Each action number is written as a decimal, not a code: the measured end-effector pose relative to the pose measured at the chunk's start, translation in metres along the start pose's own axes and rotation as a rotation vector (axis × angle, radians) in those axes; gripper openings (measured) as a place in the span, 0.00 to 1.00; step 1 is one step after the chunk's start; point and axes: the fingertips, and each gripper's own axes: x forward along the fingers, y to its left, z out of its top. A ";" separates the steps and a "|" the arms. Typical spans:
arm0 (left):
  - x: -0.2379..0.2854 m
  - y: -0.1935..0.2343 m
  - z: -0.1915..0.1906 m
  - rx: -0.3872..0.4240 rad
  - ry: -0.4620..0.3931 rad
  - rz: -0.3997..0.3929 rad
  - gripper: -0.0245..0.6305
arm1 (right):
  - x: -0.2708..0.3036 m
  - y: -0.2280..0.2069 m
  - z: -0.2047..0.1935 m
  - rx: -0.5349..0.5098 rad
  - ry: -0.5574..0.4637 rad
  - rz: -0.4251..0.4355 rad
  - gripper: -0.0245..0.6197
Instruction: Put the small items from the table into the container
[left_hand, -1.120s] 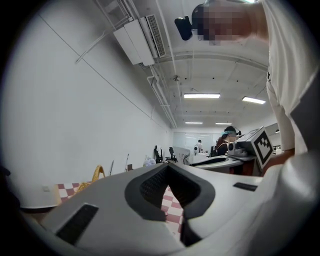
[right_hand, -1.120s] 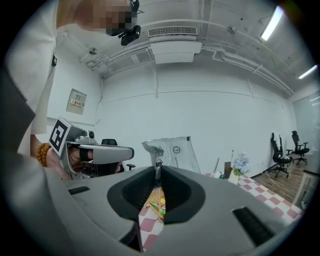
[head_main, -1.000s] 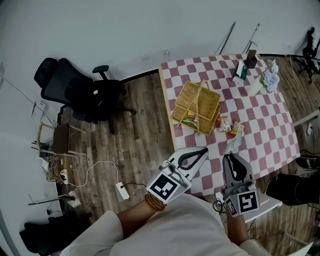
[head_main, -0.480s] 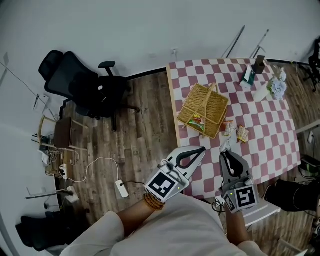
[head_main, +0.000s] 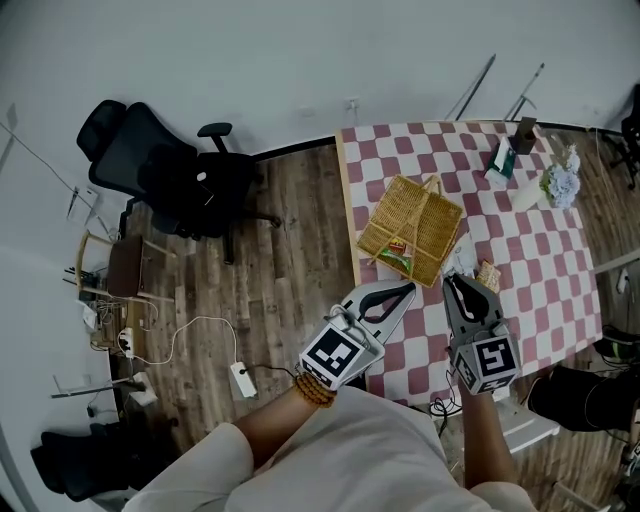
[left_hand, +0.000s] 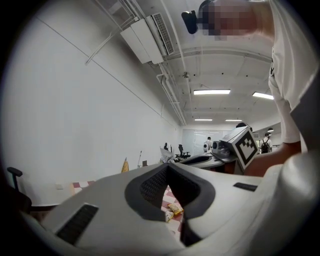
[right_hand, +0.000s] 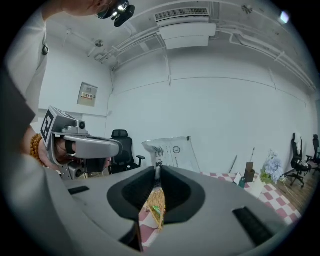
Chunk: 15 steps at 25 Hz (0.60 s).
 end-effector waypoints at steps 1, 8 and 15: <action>0.003 0.004 -0.002 -0.005 0.004 0.001 0.08 | 0.008 -0.004 -0.001 -0.005 0.012 0.003 0.14; 0.033 0.034 -0.022 0.017 0.028 0.000 0.08 | 0.063 -0.032 -0.030 -0.039 0.133 0.033 0.14; 0.064 0.059 -0.055 -0.043 0.051 -0.009 0.08 | 0.106 -0.052 -0.080 -0.055 0.286 0.060 0.14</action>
